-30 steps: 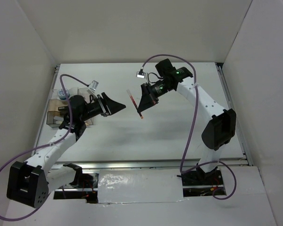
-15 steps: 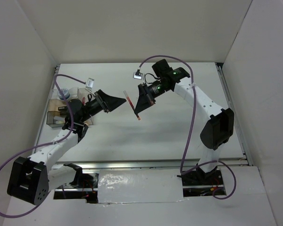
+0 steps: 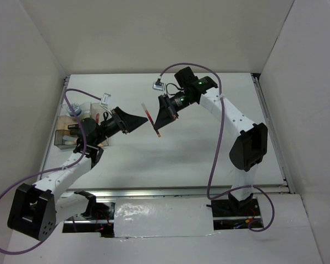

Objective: Sort the stationery into containers
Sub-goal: Place the pen in the storage box.

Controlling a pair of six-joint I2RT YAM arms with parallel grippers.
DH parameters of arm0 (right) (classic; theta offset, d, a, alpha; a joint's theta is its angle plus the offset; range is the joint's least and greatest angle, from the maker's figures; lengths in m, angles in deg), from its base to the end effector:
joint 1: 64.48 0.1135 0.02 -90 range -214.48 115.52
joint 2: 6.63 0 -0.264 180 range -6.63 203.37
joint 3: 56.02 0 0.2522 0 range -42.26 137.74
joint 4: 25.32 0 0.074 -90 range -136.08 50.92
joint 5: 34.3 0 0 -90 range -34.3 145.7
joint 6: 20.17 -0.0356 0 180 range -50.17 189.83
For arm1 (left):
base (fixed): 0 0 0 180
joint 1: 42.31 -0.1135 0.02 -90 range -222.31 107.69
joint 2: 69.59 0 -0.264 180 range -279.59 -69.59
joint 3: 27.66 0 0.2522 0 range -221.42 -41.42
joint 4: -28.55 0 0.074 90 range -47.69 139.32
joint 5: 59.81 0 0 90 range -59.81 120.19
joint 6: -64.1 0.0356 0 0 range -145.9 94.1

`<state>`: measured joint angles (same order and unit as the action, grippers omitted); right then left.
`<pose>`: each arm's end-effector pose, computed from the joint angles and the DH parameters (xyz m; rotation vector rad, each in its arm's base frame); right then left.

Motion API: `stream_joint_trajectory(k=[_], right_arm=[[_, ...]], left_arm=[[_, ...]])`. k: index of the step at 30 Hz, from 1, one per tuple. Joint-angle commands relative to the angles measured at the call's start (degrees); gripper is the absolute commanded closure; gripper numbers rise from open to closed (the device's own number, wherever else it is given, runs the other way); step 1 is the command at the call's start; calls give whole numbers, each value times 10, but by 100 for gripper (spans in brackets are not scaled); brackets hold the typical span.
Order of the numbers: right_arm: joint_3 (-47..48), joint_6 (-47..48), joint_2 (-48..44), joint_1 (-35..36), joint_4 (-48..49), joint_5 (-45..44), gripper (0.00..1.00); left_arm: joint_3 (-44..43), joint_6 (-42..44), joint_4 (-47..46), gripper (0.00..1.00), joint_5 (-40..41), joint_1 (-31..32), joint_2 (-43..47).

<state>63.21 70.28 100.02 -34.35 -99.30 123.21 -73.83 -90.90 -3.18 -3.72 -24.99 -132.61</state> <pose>0.3154 0.2211 0.3444 -1.0434 2.2420 1.7340 0.2248 -0.0909 0.3023 -0.0598 1.5471 -1.5622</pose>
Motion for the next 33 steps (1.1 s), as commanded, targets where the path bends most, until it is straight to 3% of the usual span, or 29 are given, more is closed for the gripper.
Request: stream_joint_trajectory(k=[1, 16, 25, 33], right_arm=[[41, -4, 8, 11, 16, 13, 100], [55, -33, 41, 19, 26, -5, 100], [61, -30, 44, 24, 21, -8, 100], [78, -26, 54, 42, 15, -16, 100]], left_arm=[[0, -4, -44, 47, 3, 5, 7], [10, -6, -42, 54, -2, 10, 13], [13, -4, -28, 68, 2, 12, 10], [14, -2, -21, 68, 2, 12, 11]])
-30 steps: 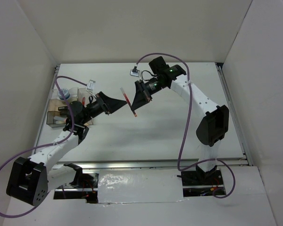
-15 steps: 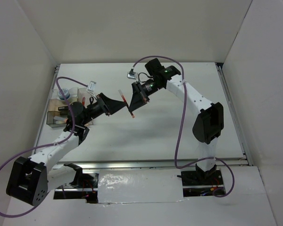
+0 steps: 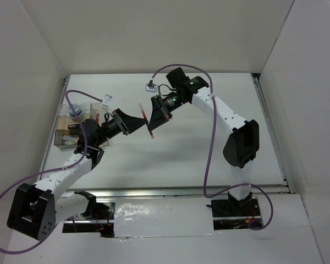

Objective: Sort the stationery into containers
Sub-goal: Place the pen in the storage box.

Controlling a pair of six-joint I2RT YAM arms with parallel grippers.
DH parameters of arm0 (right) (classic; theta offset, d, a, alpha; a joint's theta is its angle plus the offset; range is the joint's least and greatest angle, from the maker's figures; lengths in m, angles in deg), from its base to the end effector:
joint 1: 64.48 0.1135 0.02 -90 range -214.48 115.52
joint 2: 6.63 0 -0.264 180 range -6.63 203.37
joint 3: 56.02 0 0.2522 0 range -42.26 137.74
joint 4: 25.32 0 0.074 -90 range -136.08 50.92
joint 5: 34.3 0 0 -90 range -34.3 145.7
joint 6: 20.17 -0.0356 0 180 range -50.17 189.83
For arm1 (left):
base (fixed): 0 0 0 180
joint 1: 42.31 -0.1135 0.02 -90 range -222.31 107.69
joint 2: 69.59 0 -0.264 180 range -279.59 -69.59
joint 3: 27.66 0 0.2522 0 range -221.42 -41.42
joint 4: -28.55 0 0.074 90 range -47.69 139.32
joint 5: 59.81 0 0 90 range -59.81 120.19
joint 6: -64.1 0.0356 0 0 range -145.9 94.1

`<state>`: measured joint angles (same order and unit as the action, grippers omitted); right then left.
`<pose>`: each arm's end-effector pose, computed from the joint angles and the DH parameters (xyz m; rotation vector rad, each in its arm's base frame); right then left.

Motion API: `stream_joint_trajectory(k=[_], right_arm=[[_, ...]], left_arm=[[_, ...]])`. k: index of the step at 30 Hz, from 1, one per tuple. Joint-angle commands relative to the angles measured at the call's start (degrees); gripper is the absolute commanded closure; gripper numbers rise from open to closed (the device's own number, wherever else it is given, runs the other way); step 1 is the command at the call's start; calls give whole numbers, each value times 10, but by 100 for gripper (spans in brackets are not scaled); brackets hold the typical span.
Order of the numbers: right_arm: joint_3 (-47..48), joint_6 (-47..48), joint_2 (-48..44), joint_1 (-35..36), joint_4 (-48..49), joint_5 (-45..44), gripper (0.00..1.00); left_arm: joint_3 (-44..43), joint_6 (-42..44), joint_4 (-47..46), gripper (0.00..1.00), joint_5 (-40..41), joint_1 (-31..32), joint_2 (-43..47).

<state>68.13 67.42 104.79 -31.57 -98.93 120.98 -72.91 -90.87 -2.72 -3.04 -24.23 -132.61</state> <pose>0.3230 0.2476 0.3372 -1.0555 2.2954 1.7174 0.2233 -0.0934 0.2960 -0.0744 1.5694 -1.5640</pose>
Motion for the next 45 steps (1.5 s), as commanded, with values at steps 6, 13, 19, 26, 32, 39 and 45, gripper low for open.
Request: stream_joint_trajectory(k=[6, 13, 19, 26, 32, 39, 45], right_arm=[[23, -4, -1, 15, 15, -24, 97], [-21, -7, -46, -53, 15, -74, 44], [-61, -8, -103, -172, 19, -206, 40], [-144, 4, -160, -203, 36, -294, 41], [-170, 7, -178, -217, 40, -327, 40], [-178, 14, -176, -240, 25, -317, 40], [-187, 13, -178, -253, 25, -307, 41]], left_arm=[[5, 11, -7, 95, -8, 3, 17], [-92, 187, 309, 100, -71, -138, 27], [-269, 519, 679, 100, 66, -289, -61], [-481, 615, 814, 100, 181, -349, -282], [-523, 639, 778, 100, 273, -291, -337], [-537, 616, 791, 92, 329, -234, -388], [-525, 566, 805, 90, 365, -248, -418]])
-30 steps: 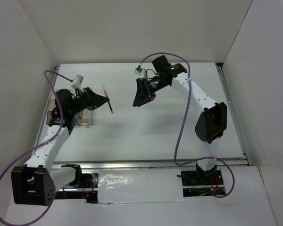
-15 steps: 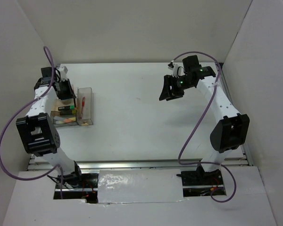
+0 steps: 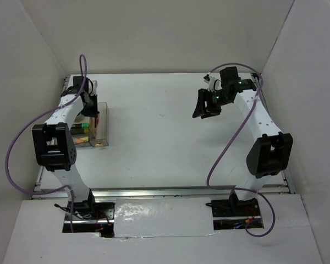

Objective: Sort the stationery into containers
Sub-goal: Place the pen in the storage box, then reset both arms

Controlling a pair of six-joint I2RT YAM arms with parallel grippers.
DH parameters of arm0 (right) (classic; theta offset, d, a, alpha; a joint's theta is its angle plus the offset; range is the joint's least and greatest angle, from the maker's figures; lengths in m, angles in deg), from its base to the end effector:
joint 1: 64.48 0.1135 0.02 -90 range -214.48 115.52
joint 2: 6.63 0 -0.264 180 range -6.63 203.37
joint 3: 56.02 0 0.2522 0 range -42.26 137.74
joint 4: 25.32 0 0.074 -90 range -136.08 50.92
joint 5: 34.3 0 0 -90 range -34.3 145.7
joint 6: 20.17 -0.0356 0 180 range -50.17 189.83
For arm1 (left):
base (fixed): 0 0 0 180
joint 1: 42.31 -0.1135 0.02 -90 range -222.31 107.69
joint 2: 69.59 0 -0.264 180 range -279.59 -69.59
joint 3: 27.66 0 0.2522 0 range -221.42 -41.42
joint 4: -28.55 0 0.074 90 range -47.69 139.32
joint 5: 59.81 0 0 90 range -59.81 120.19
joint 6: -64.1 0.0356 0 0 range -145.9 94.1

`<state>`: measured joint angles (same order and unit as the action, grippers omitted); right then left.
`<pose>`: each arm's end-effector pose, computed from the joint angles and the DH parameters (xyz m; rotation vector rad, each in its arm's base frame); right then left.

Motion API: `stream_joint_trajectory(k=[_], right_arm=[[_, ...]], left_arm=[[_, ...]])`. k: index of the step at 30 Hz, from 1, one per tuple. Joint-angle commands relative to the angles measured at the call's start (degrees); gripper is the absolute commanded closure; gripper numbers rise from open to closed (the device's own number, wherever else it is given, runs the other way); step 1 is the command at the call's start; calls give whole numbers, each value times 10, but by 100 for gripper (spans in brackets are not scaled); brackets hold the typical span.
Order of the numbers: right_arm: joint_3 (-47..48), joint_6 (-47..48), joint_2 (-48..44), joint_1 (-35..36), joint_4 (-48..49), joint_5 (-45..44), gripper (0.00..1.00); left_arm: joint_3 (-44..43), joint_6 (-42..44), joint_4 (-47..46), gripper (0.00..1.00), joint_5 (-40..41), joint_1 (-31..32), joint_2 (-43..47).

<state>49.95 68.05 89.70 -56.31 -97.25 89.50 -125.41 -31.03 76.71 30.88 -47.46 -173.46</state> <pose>0.3396 0.0688 0.3264 -0.3383 2.5767 0.8398 0.3964 0.0362 0.2539 -0.2305 2.5076 0.0153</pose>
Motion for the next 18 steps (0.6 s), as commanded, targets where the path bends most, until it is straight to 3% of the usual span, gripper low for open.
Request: stream_joint_trajectory(k=[1, 3, 7, 10, 11, 13, 14, 16, 17, 18], right_arm=[[-7, 8, -28, -7, 10, 8, 41], [-8, 9, -28, -8, 8, 10, 41], [-4, 12, -29, -6, 2, 14, 40], [-3, 12, -33, -5, -1, 8, 40], [-3, 12, -35, -5, -3, 8, 40], [-3, 27, -39, -5, -11, 7, 40], [-3, 35, -40, -8, -17, 6, 40], [-8, 39, -56, -12, -13, -7, 40], [-11, 40, -64, -24, -5, -13, 40], [-11, 38, -75, -32, 1, -37, 39]], left_arm=[[0, -33, 10, 90, 20, -17, -11], [2, -31, 15, 88, 14, -16, -18], [17, -26, 0, 61, -13, -6, 1], [15, -17, -6, 58, -23, 15, 24], [9, -12, -6, 44, -17, 22, 31], [-3, -5, -6, 42, -10, 45, 52], [-13, -3, -7, 25, 18, 47, 73], [-28, 2, -20, 21, 12, 77, 103], [-37, 6, -21, 1, 13, 105, 126], [-56, 8, -21, 1, 16, 123, 136]])
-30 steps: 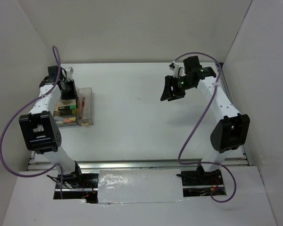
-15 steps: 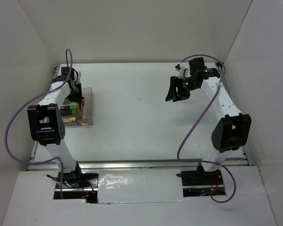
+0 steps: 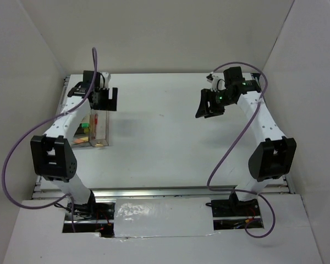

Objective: Sort the stationery into containers
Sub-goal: Reset both arms

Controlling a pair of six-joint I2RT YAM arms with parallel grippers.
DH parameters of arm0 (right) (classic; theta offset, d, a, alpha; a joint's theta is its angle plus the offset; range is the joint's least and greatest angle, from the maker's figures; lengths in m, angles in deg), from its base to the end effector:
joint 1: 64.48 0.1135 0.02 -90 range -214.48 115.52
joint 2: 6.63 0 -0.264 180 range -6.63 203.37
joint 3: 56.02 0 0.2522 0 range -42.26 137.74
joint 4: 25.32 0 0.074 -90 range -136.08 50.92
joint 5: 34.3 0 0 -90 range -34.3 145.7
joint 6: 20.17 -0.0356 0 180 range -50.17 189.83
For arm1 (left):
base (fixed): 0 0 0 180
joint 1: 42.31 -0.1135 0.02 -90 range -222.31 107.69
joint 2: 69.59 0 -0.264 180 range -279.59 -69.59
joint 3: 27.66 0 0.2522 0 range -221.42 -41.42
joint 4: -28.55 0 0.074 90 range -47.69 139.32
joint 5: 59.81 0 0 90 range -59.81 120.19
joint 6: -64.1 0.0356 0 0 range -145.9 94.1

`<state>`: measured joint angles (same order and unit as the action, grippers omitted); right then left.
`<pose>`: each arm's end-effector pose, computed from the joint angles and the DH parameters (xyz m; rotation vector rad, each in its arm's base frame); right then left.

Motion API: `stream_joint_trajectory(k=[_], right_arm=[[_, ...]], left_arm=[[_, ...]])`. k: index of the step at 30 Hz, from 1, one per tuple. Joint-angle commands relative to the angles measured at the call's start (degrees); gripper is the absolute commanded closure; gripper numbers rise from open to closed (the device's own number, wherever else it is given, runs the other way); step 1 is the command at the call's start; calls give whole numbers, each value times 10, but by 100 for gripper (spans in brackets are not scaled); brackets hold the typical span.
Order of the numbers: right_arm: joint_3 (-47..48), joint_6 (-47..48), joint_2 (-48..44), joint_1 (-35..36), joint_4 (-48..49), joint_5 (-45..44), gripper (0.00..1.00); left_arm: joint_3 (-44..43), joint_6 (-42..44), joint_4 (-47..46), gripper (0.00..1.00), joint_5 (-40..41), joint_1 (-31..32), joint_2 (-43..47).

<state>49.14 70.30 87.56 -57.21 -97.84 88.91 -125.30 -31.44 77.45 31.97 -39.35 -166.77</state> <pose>0.3312 0.0619 0.3335 -0.3674 2.5520 0.8040 0.3774 -0.0184 0.2955 -0.0686 2.4149 -0.0305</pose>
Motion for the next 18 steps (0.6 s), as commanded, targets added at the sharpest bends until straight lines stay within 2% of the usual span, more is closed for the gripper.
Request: stream_joint_trajectory(k=[1, 2, 4, 5, 6, 7, 9, 12, 15, 18], right_arm=[[-9, 15, -59, -31, 14, -49, 39], [-12, 13, -68, -50, 30, -67, 39], [-27, 9, -78, -68, 44, -115, 29], [-33, 11, -91, -96, 51, -120, 28], [-45, 11, -100, -109, 58, -123, 22], [-73, 9, -112, -121, 80, -133, 11], [-130, 13, -153, -149, 100, -158, 0], [-197, 25, -217, -169, 151, -194, 0], [-305, 28, -286, -194, 211, -221, 0], [-341, 33, -337, -215, 225, -217, 0]], left_arm=[[-65, 18, -25, 1, 13, 66, 77], [-73, 25, -20, 1, 22, 114, 87], [-77, 22, -22, 1, 52, 162, 97], [-72, 25, -25, 1, 74, 201, 101], [-49, 27, -42, 1, 88, 220, 105], [-35, 26, -52, 1, 110, 247, 113], [3, 20, -65, 1, 108, 260, 117], [58, 0, -81, 1, 84, 260, 132], [98, -26, -99, 1, 92, 261, 161], [122, -23, -105, 0, 108, 259, 184]])
